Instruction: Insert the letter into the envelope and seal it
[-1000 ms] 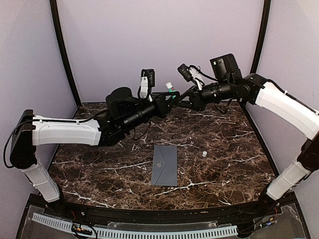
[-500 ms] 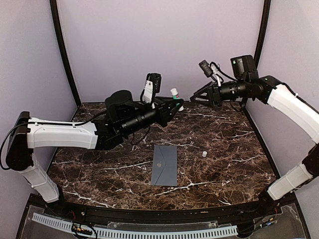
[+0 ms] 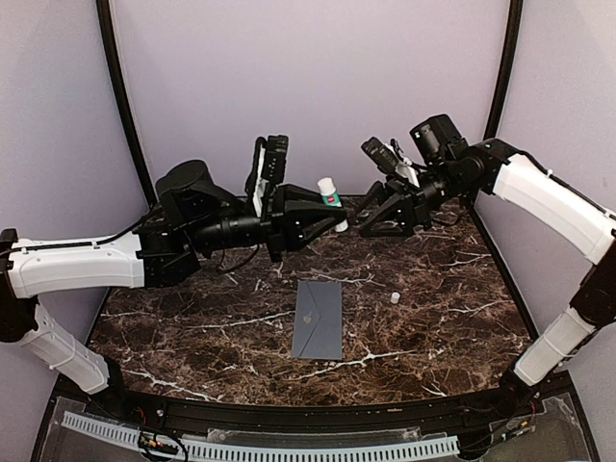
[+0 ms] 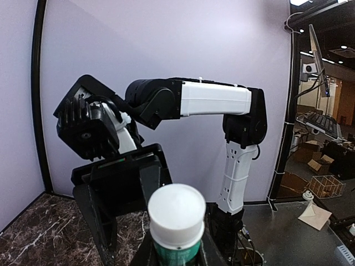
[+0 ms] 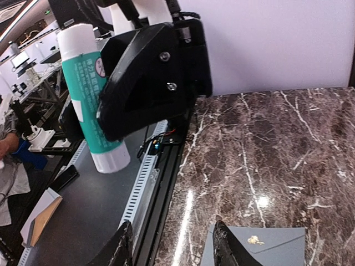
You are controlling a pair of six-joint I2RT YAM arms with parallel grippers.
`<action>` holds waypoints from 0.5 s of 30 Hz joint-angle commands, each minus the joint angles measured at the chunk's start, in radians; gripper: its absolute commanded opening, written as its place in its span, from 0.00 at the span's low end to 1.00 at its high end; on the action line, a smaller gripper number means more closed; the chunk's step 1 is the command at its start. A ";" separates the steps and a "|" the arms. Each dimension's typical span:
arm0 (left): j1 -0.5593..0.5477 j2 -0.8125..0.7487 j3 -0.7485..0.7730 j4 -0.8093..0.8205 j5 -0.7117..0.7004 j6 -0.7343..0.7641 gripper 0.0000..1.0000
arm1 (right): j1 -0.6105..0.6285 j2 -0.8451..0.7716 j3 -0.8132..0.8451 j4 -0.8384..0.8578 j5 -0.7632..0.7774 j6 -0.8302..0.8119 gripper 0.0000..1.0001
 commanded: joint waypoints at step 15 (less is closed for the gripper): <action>0.020 0.003 -0.025 0.076 0.089 -0.049 0.00 | 0.116 0.107 0.142 -0.135 -0.129 -0.085 0.39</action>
